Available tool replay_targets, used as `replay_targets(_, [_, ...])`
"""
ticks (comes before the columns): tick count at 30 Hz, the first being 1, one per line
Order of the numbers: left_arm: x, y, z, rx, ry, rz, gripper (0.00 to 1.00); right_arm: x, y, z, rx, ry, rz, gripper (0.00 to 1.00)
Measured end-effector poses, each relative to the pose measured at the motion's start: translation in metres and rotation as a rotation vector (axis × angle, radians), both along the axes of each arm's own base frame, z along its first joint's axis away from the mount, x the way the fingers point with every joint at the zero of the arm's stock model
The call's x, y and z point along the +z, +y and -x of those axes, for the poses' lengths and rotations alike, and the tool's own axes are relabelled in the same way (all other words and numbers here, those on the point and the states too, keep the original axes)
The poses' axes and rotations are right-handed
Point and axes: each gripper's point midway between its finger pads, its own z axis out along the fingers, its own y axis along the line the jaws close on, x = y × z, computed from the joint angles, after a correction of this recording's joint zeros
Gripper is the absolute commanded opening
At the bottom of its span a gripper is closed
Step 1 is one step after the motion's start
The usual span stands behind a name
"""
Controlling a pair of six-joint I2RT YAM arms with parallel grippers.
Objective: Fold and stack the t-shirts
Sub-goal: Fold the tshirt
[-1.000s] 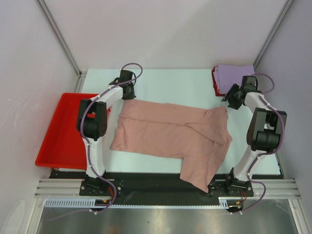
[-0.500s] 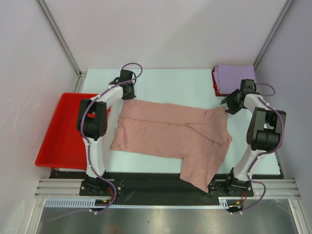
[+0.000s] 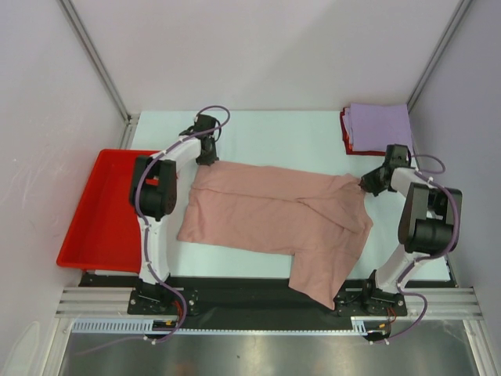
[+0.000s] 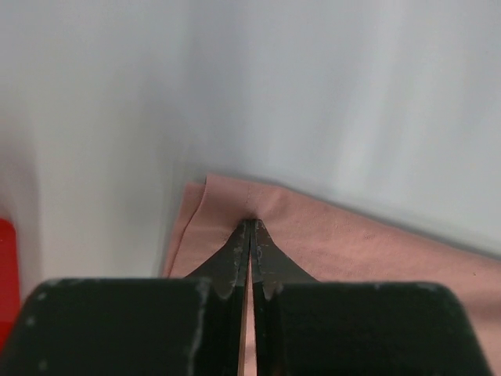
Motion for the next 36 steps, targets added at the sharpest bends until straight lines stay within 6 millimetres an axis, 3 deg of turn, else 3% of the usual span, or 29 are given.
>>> replay_targets(3, [-0.001, 0.001, 0.001, 0.012, 0.009, -0.003, 0.03, 0.0, -0.005, 0.018, -0.028, -0.019, 0.017, 0.0])
replay_targets(7, [-0.002, 0.002, 0.0, 0.021, 0.021, -0.003, 0.02, 0.003, -0.011, 0.013, -0.019, -0.061, 0.044, 0.04])
replay_targets(11, [-0.001, 0.002, 0.0, 0.022, 0.02, -0.004, 0.02, 0.001, -0.014, 0.009, 0.019, -0.072, 0.074, 0.0])
replay_targets(18, [-0.002, 0.003, 0.0, 0.023, 0.021, -0.005, 0.02, 0.007, -0.04, 0.027, -0.029, -0.036, 0.172, 0.0])
replay_targets(22, [-0.002, 0.003, 0.0, 0.024, 0.021, -0.005, 0.02, 0.018, -0.044, 0.029, -0.029, -0.066, 0.194, 0.25])
replay_targets(25, [-0.002, 0.003, 0.0, 0.023, 0.022, -0.003, 0.03, 0.012, -0.049, 0.025, 0.003, -0.043, 0.208, 0.43])
replay_targets(30, [0.0, 0.004, 0.004, 0.021, 0.02, 0.005, 0.05, 0.021, -0.059, 0.023, 0.069, -0.005, 0.248, 0.52])
replay_targets(33, [0.003, 0.006, 0.007, 0.021, 0.02, 0.015, 0.06, 0.035, -0.064, 0.012, 0.104, -0.04, 0.276, 0.53])
replay_targets(36, [0.008, 0.006, 0.005, 0.019, 0.011, 0.035, 0.05, 0.037, -0.061, 0.009, 0.132, -0.056, 0.254, 0.54])
